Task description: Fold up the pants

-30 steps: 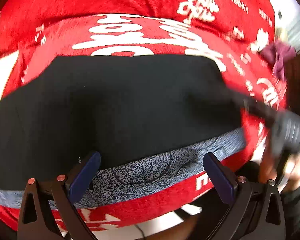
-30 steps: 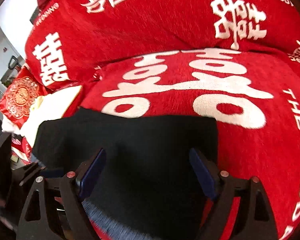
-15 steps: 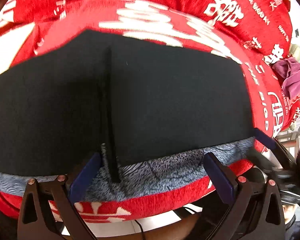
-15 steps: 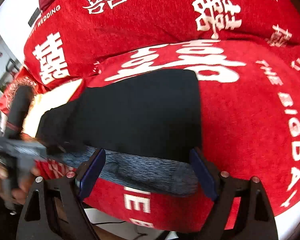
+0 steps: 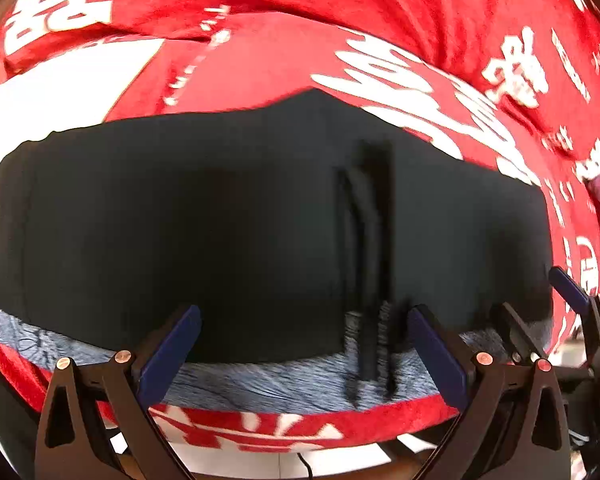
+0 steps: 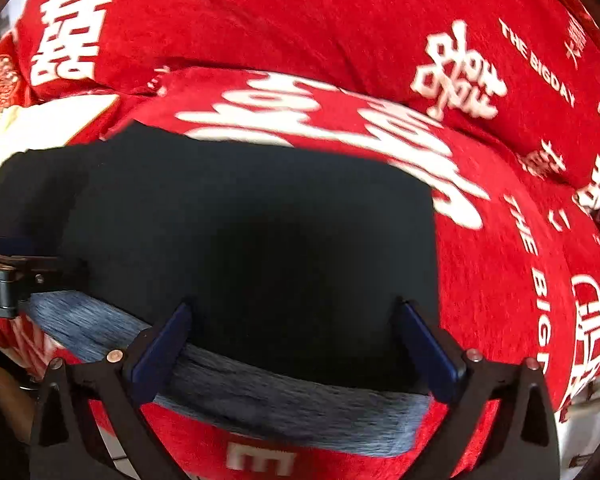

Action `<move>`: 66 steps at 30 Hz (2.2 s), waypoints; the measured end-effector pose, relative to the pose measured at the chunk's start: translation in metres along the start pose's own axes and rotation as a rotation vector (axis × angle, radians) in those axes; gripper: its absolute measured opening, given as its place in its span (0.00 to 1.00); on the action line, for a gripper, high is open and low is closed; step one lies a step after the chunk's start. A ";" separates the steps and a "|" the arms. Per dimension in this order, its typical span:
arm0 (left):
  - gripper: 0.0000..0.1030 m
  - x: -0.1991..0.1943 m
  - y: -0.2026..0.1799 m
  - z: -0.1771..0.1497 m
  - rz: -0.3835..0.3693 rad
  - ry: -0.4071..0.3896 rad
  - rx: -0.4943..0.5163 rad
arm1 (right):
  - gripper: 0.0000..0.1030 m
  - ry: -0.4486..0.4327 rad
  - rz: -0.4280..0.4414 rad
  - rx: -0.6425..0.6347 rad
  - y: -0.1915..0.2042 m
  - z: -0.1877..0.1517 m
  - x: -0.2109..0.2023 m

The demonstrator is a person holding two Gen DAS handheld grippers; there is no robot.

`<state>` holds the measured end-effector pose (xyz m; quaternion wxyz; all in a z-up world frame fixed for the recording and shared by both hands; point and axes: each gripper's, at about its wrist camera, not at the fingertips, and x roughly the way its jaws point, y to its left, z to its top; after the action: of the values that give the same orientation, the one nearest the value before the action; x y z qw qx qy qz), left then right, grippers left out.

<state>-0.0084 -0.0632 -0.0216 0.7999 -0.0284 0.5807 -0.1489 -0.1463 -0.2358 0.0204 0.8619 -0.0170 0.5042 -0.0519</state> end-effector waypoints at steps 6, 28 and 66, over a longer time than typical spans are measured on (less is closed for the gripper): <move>1.00 0.000 0.017 -0.005 0.028 -0.004 -0.016 | 1.00 0.044 0.006 -0.066 0.040 0.015 0.034; 1.00 -0.009 0.131 -0.017 0.098 -0.045 -0.144 | 1.00 0.118 0.040 0.031 0.072 0.010 0.033; 1.00 -0.039 0.173 -0.044 0.163 -0.125 -0.020 | 1.00 0.434 0.912 -0.817 0.285 0.159 0.148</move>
<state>-0.0253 0.1183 -0.0375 0.8437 0.0016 0.5315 -0.0753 0.0846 0.0279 -0.0529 0.5999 -0.1166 0.6027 0.5130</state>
